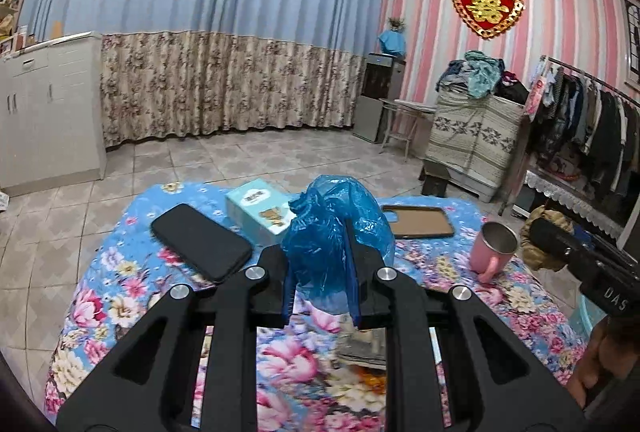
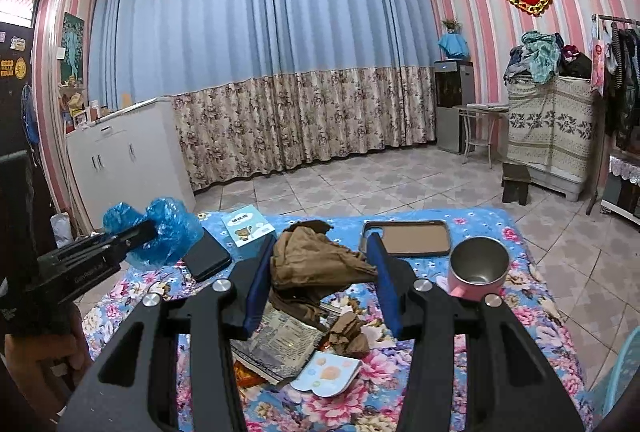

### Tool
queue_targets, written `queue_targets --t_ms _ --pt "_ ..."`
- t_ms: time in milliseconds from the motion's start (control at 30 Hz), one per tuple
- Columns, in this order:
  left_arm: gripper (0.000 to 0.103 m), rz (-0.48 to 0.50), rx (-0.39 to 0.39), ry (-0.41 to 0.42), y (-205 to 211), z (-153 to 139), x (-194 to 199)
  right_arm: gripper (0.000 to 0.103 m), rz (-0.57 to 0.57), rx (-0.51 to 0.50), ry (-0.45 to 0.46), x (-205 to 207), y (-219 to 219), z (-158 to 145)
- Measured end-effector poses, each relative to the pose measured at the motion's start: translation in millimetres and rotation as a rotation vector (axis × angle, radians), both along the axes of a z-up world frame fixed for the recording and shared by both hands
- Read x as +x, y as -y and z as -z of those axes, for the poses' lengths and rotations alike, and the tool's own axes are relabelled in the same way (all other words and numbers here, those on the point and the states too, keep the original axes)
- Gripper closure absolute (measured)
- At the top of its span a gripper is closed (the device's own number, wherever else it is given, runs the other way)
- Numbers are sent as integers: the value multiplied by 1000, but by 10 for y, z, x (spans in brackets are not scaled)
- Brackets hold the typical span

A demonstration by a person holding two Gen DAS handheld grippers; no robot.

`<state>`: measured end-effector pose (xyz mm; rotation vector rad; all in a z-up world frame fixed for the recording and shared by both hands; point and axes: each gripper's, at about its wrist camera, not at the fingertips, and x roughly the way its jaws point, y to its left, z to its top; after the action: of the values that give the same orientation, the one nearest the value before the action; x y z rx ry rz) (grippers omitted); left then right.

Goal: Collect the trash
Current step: 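Carry the blue bag and brown cloth over the blue basket and open both tools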

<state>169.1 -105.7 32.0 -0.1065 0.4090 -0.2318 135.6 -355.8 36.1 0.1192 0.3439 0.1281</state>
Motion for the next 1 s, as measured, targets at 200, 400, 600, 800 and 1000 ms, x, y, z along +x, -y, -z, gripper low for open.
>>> queue_targets --t_ms 200,400,600,800,1000 --pt "84 21 6 7 166 -48 -27 57 22 13 3 -47 98 -46" --pt "84 55 13 8 357 -72 -67 57 31 0 10 -80 171 -61" --pt "84 76 -2 10 505 -109 -102 57 64 20 15 -144 352 -76" --pt "84 107 11 23 719 -123 -156 57 101 40 14 -213 518 -56" --pt "84 112 -4 18 721 -121 -147 57 118 51 10 -228 584 -55"
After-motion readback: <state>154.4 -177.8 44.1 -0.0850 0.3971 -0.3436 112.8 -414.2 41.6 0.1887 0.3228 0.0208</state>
